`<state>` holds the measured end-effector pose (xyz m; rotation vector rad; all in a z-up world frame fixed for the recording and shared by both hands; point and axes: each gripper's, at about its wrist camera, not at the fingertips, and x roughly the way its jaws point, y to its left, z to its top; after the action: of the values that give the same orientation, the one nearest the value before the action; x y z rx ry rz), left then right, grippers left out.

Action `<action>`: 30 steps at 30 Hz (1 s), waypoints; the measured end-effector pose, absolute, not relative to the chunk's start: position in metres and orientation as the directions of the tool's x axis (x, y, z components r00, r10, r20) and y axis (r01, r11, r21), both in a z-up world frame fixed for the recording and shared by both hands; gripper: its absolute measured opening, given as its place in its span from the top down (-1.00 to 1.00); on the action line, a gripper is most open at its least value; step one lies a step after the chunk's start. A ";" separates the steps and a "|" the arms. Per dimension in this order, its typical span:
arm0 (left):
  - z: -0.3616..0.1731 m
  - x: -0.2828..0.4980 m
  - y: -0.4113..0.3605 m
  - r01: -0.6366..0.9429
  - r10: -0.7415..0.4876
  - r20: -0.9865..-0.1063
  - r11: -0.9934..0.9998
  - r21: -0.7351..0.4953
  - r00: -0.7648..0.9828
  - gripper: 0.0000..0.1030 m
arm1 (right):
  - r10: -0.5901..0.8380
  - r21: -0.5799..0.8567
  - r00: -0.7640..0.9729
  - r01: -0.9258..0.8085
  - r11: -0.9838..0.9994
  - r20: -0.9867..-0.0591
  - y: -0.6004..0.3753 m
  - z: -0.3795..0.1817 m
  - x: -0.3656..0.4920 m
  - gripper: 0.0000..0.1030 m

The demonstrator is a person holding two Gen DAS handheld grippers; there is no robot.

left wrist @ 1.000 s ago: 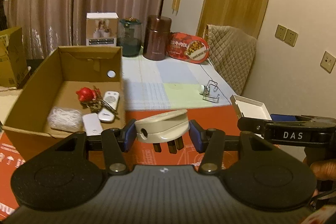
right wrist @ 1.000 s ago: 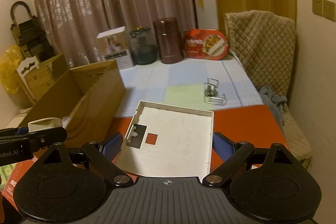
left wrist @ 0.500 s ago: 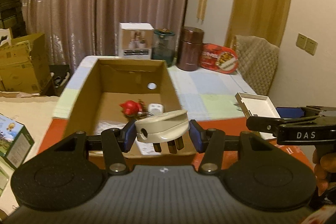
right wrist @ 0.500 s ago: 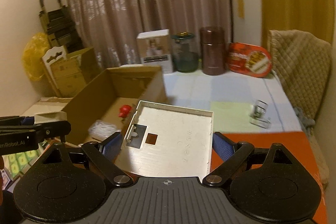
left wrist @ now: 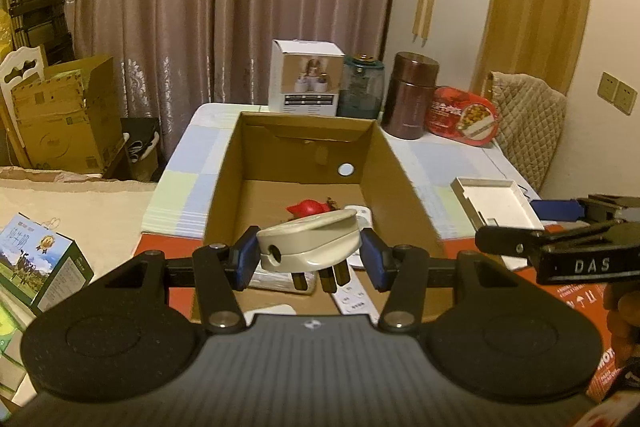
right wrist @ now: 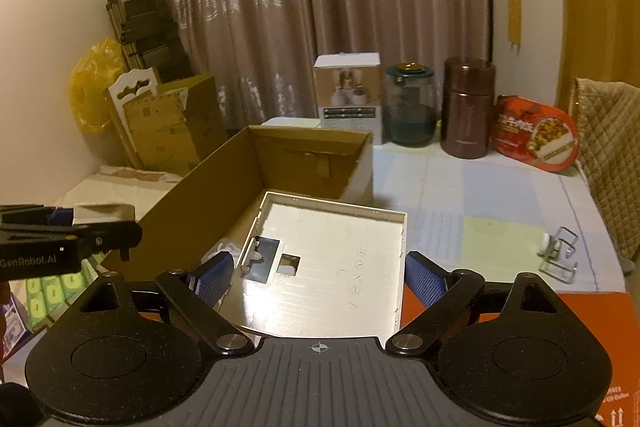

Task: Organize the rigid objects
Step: 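Carry the charger and white plate in both tools over the cardboard box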

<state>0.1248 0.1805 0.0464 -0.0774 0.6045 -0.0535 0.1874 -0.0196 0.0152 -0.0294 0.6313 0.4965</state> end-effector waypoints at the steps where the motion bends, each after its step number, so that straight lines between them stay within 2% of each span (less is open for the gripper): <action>1: 0.046 0.127 0.184 0.023 -0.070 -0.566 0.996 -0.089 0.821 0.07 | 0.436 0.120 0.691 -0.457 0.881 -0.576 -0.017 0.014 0.190 -0.72; 10: 0.031 0.158 0.212 0.027 -0.076 -0.601 0.996 -0.089 0.795 0.07 | 0.438 0.088 0.666 -0.490 0.867 -0.604 0.003 -0.002 0.208 -0.72; 30: -0.009 0.188 0.217 0.062 -0.085 -0.673 0.996 -0.057 0.735 0.07 | 0.462 0.063 0.621 -0.554 0.830 -0.633 0.040 -0.028 0.226 -0.72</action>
<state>0.1883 0.2169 -0.0086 -0.0317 0.7411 -0.0809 0.2264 0.0398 -0.0284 -0.1435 0.6851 0.5857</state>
